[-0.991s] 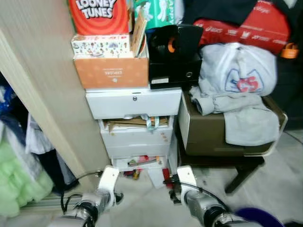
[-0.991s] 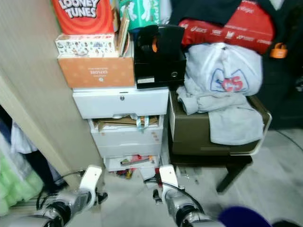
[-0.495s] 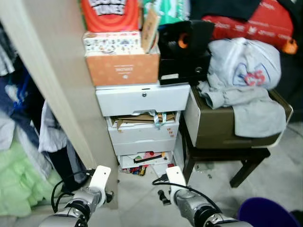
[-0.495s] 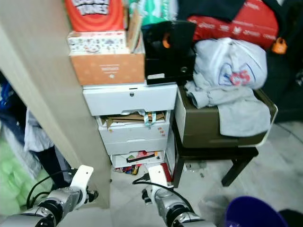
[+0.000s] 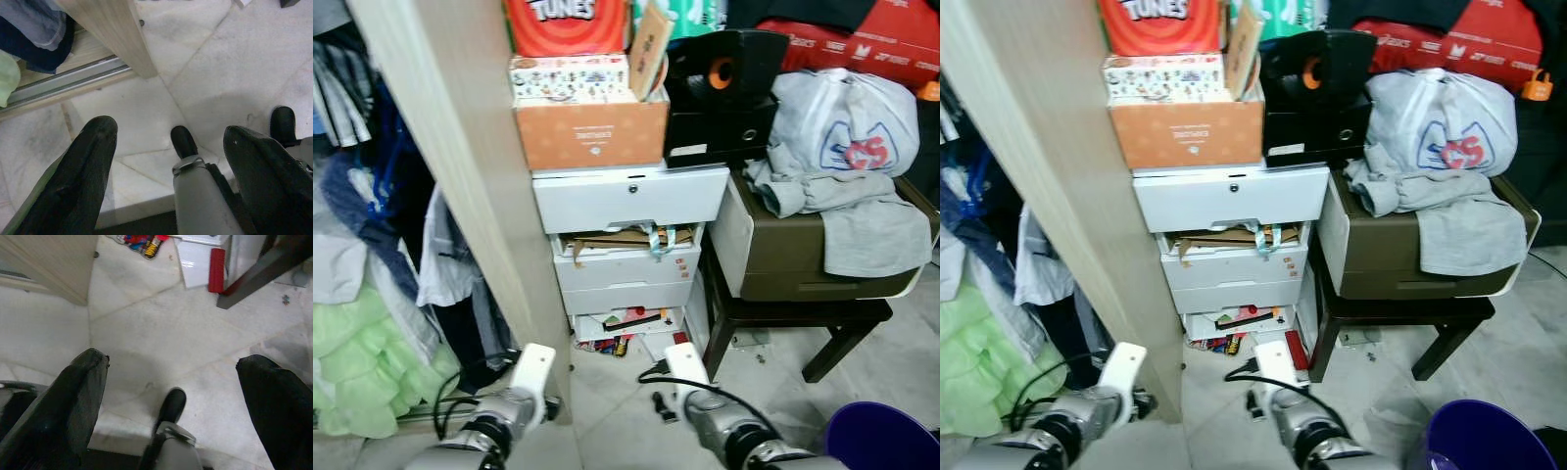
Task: Clean up the room
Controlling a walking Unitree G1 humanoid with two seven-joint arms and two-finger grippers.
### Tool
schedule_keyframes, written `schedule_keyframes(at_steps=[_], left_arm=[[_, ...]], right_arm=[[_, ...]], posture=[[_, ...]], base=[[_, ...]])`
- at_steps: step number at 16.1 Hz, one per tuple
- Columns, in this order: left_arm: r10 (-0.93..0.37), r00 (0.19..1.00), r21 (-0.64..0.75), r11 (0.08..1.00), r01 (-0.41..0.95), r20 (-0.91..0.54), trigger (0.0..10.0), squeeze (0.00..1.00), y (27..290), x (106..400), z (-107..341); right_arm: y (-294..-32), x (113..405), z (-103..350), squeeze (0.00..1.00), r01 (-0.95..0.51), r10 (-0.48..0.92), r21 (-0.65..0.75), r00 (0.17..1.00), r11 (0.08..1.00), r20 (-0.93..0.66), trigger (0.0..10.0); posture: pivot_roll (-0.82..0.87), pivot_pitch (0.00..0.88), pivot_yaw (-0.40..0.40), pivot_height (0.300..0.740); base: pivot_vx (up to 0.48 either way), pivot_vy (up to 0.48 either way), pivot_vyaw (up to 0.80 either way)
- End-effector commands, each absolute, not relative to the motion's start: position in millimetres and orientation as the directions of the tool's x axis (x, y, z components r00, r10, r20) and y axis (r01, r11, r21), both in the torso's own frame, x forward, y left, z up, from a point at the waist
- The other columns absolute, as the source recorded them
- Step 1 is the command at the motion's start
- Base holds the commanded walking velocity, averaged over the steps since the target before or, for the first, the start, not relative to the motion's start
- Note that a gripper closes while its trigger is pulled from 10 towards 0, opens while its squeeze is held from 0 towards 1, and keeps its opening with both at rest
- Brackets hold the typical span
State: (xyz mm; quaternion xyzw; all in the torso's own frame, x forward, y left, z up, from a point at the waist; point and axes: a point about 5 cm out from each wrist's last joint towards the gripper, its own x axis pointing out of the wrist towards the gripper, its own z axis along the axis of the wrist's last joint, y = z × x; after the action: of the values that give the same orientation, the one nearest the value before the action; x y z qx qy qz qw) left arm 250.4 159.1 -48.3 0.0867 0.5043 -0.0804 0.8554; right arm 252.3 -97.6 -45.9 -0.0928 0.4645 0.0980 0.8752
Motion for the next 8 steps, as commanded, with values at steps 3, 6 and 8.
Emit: schedule_keyframes(at_steps=[3,6,8], left_arm=[[-0.031,0.487,0.085,0.973,0.214,-0.873,10.0,0.0,164.5,251.2,-47.6],[-0.033,0.498,0.083,0.974,0.21,-0.866,10.0,0.0,163.3,254.4,-45.3],[-0.038,0.504,0.082,0.973,0.214,-0.863,10.0,0.0,161.7,256.5,-44.0]], right_arm=[[-93.5,251.8,-45.8,0.0,-0.274,0.1,-0.066,0.548,0.959,-0.831,10.0],[-92.7,252.8,-44.9,0.0,-0.281,0.104,-0.068,0.551,0.957,-0.828,10.0],[-92.1,254.3,-43.8,0.0,-0.291,0.105,-0.075,0.557,0.954,-0.824,10.0]], posture=[[-0.14,0.0,0.036,0.74],[-0.14,0.0,0.039,0.74],[-0.14,0.0,0.044,0.74]], base=[[0.0,0.204,0.0],[0.0,0.346,0.0],[0.0,0.377,0.0]])
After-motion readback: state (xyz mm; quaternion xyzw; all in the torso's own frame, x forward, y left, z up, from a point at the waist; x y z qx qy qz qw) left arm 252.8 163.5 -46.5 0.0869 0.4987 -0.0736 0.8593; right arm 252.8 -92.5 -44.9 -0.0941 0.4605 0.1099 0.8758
